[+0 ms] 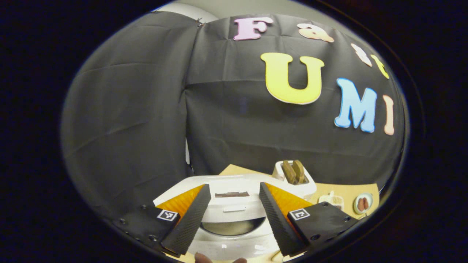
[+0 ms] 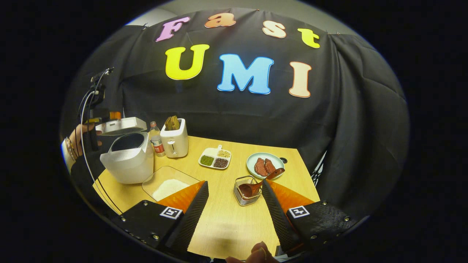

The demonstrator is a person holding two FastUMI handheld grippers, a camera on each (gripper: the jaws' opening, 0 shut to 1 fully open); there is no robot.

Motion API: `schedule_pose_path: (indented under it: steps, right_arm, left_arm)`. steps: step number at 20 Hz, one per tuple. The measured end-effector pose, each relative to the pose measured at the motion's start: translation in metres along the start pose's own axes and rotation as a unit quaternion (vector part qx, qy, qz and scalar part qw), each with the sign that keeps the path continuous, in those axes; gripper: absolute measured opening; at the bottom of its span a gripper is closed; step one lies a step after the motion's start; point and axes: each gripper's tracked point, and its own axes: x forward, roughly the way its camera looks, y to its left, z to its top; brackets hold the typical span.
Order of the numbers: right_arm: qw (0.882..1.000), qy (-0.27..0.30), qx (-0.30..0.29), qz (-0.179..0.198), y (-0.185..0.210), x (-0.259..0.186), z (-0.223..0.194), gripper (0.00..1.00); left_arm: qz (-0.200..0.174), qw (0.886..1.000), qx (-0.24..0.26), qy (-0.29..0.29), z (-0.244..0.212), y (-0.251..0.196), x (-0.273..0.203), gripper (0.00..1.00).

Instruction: Close the left gripper, press the button to open the rice cooker; take a wooden spoon from the chopstick holder with the right hand, scoop a spoonful of rice and pour it into the rice cooker, then put the wooden spoon back into the chopstick holder.

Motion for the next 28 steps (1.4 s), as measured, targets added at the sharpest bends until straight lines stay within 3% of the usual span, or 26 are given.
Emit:
schedule_pose_path:
  steps: [5, 9, 10, 11, 17, 21, 25, 28]
  right_arm:
    - [1.000, 0.016, 0.006, -0.002, -0.001, -0.010, -0.016, 0.90]
    - [1.000, 0.021, 0.017, -0.004, 0.002, -0.012, -0.026, 0.90]
    - [0.999, 0.027, 0.017, -0.001, 0.005, -0.012, -0.030, 0.90]
    - [0.999, 0.031, 0.017, 0.002, 0.009, -0.012, -0.033, 0.90]
    - [1.000, 0.003, 0.028, 0.014, 0.019, -0.014, -0.010, 0.90]
    - [0.999, -0.020, 0.030, 0.012, 0.008, -0.021, 0.014, 0.90]
    - [0.996, -0.066, 0.052, 0.016, -0.008, -0.035, 0.065, 0.90]
    - [0.990, -0.121, 0.064, 0.024, -0.022, -0.058, 0.111, 0.90]
  left_arm:
    - [0.023, 0.999, 0.000, 0.024, -0.051, -0.002, 0.000, 0.96]
    - [0.023, 0.993, -0.009, 0.113, -0.122, -0.003, 0.006, 0.97]
    - [0.020, 0.998, -0.004, 0.065, -0.108, 0.000, 0.018, 0.98]
    - [0.022, 0.996, -0.009, 0.092, -0.114, 0.000, 0.018, 0.99]
    - [-0.002, 0.992, -0.029, 0.119, -0.112, 0.000, 0.005, 1.00]
    - [-0.004, 0.997, -0.021, 0.077, -0.074, 0.004, -0.028, 0.98]
    - [-0.073, 0.997, -0.036, 0.000, -0.001, -0.031, -0.116, 1.00]
    - [-0.119, 0.991, -0.037, -0.044, 0.041, -0.060, -0.196, 0.95]
